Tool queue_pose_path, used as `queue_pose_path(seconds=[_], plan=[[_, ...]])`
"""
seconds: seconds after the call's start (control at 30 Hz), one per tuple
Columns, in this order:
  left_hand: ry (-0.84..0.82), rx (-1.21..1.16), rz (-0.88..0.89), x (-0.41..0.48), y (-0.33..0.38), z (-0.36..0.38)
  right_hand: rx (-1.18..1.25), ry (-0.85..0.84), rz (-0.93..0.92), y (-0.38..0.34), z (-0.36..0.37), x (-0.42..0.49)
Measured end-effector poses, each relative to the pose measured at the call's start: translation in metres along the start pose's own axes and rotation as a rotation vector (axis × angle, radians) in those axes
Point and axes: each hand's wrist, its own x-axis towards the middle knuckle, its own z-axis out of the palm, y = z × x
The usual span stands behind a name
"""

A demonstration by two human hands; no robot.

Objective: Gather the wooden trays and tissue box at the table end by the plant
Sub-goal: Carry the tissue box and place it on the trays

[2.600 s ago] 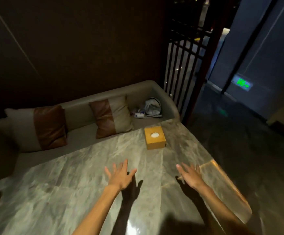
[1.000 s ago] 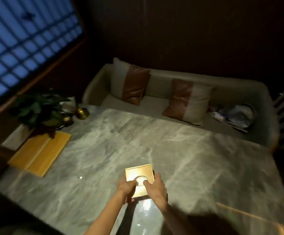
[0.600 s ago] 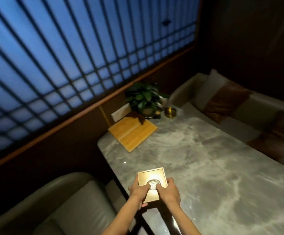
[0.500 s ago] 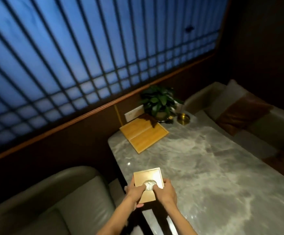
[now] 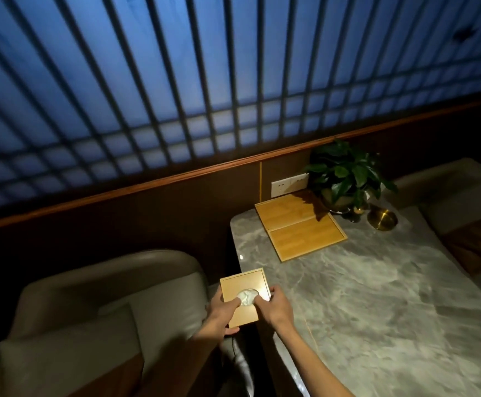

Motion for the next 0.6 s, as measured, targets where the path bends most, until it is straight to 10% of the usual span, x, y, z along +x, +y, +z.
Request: queue_pose_path(seconds=[0.6], plan=[[-0.139, -0.047, -0.198, 0.267, 0.159, 0.014, -0.079, -0.005, 0.192, -0.137, 0.038, 0.273]])
